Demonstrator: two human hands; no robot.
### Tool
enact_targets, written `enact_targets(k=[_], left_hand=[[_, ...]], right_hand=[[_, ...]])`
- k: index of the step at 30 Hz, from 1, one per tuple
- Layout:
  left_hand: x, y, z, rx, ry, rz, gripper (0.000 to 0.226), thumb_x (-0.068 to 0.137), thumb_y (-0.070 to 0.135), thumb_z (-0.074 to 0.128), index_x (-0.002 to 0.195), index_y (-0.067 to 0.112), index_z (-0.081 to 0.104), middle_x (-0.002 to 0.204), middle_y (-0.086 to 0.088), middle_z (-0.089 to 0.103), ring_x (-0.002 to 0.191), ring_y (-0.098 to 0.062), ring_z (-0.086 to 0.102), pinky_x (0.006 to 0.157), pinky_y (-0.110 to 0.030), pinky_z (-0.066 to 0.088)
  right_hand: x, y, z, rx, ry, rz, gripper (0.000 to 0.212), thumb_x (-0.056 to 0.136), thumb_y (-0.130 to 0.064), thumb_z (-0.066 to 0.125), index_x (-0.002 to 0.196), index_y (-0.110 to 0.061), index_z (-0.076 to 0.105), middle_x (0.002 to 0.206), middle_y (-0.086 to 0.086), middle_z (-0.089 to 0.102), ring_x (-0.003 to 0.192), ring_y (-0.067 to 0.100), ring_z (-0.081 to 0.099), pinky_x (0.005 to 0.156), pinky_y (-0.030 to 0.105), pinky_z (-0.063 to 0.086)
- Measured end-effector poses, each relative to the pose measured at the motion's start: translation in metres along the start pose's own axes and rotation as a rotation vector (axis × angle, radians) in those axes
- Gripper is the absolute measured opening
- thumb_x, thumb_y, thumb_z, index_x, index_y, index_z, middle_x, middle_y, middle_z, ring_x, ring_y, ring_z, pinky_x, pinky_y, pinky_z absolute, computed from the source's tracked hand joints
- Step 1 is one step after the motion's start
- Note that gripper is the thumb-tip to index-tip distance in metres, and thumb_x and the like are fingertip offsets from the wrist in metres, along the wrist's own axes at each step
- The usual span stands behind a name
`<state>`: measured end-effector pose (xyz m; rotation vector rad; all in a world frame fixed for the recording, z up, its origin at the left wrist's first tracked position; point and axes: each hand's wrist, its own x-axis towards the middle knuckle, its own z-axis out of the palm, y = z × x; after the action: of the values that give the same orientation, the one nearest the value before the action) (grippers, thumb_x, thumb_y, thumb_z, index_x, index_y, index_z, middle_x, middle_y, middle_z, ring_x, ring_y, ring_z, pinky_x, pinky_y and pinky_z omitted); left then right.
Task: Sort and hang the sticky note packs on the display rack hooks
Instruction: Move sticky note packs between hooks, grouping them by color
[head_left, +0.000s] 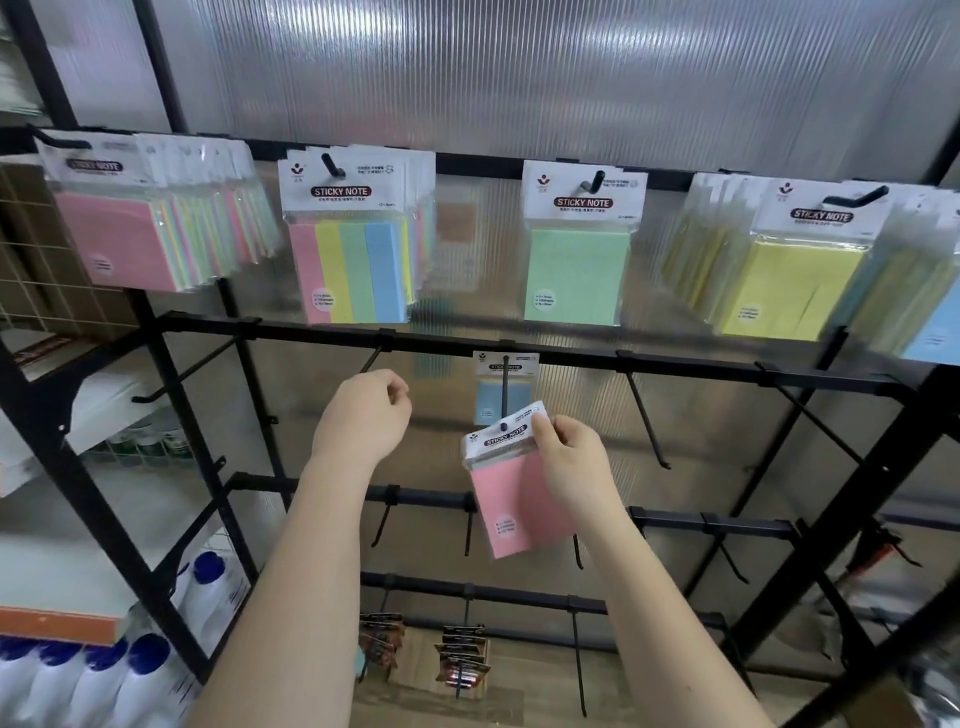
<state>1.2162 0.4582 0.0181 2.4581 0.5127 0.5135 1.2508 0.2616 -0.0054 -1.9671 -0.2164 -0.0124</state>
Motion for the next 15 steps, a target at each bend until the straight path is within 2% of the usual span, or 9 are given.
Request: enact_targets(k=[3,5,8,10,12,15], left_hand=[[0.005,-0.001,0.006,-0.007,-0.018,-0.001,0.023,0.095,0.018,0.046,0.112,0.02,0.061,0.114,0.001,0.06,0.092,-0.013,0.05,0.075,-0.027,0.041],[0.01,-0.001,0.011,-0.017,-0.034,-0.011,0.022,0.095,0.018,0.046,0.111,0.02,0.062,0.111,0.001,0.061,0.092,-0.014,0.052,0.074,-0.027,0.041],[0.019,0.001,0.02,-0.047,-0.065,-0.029,0.022,0.095,0.018,0.046,0.108,0.02,0.063,0.11,0.001,0.061,0.092,-0.015,0.054,0.073,-0.028,0.042],[0.025,0.002,0.026,-0.057,-0.096,-0.025,0.023,0.095,0.018,0.045,0.11,0.019,0.064,0.111,0.001,0.061,0.091,-0.014,0.053,0.073,-0.027,0.041],[0.032,0.005,0.034,-0.071,-0.131,-0.021,0.024,0.095,0.019,0.045,0.111,0.018,0.063,0.113,0.0,0.06,0.092,-0.014,0.052,0.074,-0.028,0.041],[0.047,0.011,0.047,-0.083,-0.191,-0.039,0.027,0.096,0.021,0.044,0.115,0.016,0.062,0.119,-0.003,0.061,0.092,-0.015,0.052,0.074,-0.027,0.04]], right_hand=[[-0.001,-0.006,-0.01,-0.055,-0.059,-0.022,0.038,0.099,-0.033,0.042,0.078,-0.004,0.052,0.073,0.007,0.047,0.063,0.015,0.038,0.054,0.028,0.027],[-0.003,-0.012,-0.019,-0.059,-0.103,-0.03,0.04,0.099,-0.034,0.044,0.08,-0.002,0.059,0.071,0.002,0.056,0.061,0.013,0.044,0.053,0.022,0.032],[-0.004,-0.02,-0.033,-0.034,-0.119,-0.033,0.035,0.099,-0.034,0.047,0.07,-0.018,0.06,0.056,-0.014,0.06,0.051,0.0,0.049,0.045,0.01,0.032],[-0.003,-0.026,-0.042,-0.027,-0.092,-0.051,0.036,0.098,-0.035,0.048,0.067,-0.02,0.058,0.05,-0.018,0.058,0.044,-0.006,0.048,0.042,0.008,0.032],[-0.002,-0.031,-0.05,-0.029,-0.054,-0.055,0.036,0.098,-0.036,0.048,0.069,-0.019,0.06,0.052,-0.018,0.06,0.045,-0.007,0.049,0.044,0.008,0.033],[0.0,-0.035,-0.061,0.003,-0.005,-0.043,0.034,0.098,-0.037,0.048,0.075,-0.02,0.065,0.068,-0.012,0.066,0.061,0.003,0.054,0.059,0.021,0.037]])
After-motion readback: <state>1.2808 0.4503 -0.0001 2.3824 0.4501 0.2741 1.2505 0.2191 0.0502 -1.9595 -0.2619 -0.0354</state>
